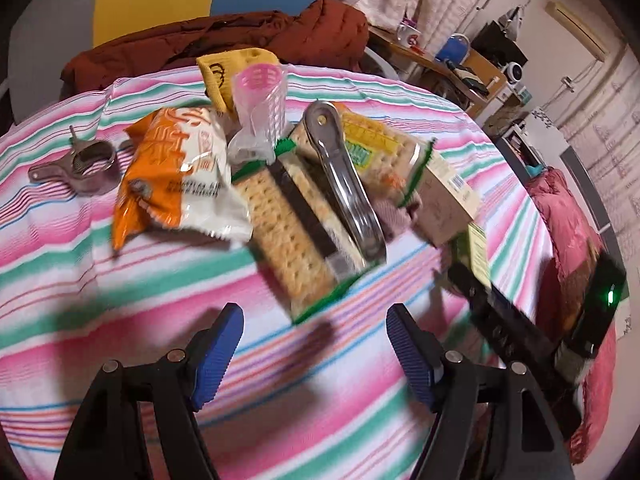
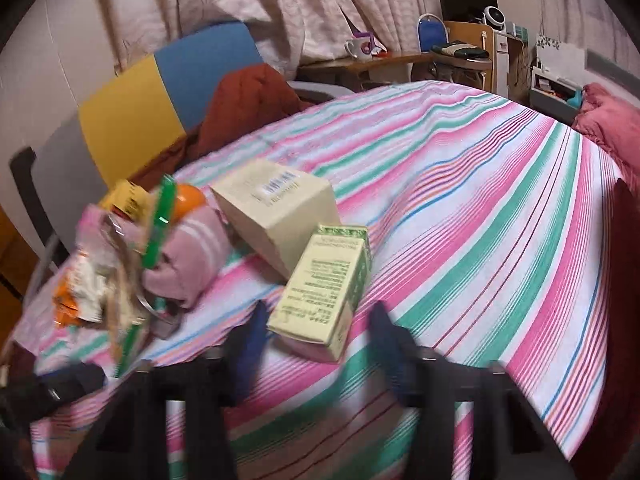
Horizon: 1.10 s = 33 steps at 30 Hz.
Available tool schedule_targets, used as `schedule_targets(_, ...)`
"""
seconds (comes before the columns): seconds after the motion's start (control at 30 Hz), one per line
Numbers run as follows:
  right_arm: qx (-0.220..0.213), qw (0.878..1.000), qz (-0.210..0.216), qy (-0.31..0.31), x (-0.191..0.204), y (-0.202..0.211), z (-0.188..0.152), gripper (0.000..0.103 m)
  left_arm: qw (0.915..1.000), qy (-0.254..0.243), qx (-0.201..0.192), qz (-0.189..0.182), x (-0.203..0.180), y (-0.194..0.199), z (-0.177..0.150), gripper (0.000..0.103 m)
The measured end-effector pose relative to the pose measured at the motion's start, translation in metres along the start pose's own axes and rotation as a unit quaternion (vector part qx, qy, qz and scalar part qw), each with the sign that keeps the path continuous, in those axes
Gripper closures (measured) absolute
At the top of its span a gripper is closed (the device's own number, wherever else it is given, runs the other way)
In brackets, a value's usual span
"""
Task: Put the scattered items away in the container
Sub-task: 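Move both tools back from the tray toward the remaining items, then grasp the saltine cracker pack with the left tool while the right tool grasps the small green-labelled box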
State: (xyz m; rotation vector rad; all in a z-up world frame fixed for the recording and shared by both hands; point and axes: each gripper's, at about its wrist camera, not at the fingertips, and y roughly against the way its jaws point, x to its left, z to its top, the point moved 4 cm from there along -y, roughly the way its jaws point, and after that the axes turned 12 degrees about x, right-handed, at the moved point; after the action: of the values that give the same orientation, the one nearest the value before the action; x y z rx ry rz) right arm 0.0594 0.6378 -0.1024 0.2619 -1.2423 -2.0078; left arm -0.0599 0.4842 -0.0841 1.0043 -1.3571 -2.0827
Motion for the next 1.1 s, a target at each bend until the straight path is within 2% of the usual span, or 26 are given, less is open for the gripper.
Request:
schedule_targets(0.13,-0.010,1.000,-0.003,0.000,-0.001,0.001,-0.003,0.060,0.9999,0.016,-0.002,0.003,0.002,-0.014,0.014,0.028)
schedule_targets(0.37,-0.016,1.000,-0.021,0.010,0.003,-0.001,-0.004,0.060,0.9994,-0.004,-0.033,0.005,-0.001,-0.024,0.027,0.029)
schedule_targets(0.57,-0.019,0.999,-0.026,0.012,0.003,-0.003,-0.004,0.060,0.9964,-0.046,-0.057,0.042,-0.001,-0.025,0.021,0.046)
schedule_targets(0.67,-0.020,0.999,-0.029,0.014,0.004,-0.003,-0.006,0.060,0.9965,-0.042,-0.063,0.036,0.003,-0.023,0.018,0.052)
schedule_targets(0.93,-0.023,0.999,-0.032,0.016,0.005,-0.003,-0.006,0.060,0.9959,-0.046,-0.075,0.018,0.014,-0.009,-0.010,0.057)
schedule_targets(1.1,-0.023,0.999,-0.035,0.017,0.005,-0.004,-0.005,0.061,0.9948,-0.056,-0.083,0.021,0.020,0.004,-0.039,0.057)
